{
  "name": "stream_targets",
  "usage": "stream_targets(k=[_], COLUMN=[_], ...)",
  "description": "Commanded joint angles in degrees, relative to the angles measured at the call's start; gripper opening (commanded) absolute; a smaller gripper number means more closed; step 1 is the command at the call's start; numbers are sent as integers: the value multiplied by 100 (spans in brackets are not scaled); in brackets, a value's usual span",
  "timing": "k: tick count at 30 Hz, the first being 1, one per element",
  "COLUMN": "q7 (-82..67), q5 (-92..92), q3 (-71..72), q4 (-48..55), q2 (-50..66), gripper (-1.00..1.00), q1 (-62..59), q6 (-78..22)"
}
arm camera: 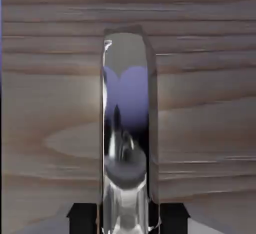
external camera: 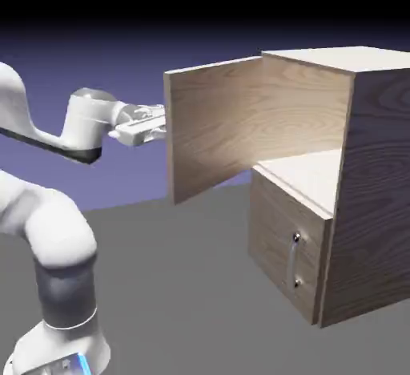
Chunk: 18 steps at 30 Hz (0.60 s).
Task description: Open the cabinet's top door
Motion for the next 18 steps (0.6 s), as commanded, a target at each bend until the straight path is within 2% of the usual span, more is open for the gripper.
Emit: stream_targets(k=[1, 10, 18], q7=[42, 348, 254], q5=[105, 754, 1238], q3=[210, 2041, 3431], q4=[198, 1770, 2839], q2=[144, 998, 872], gripper=[-100, -100, -100], q1=[-176, -1988, -3649], q6=[-212, -1723, -2409])
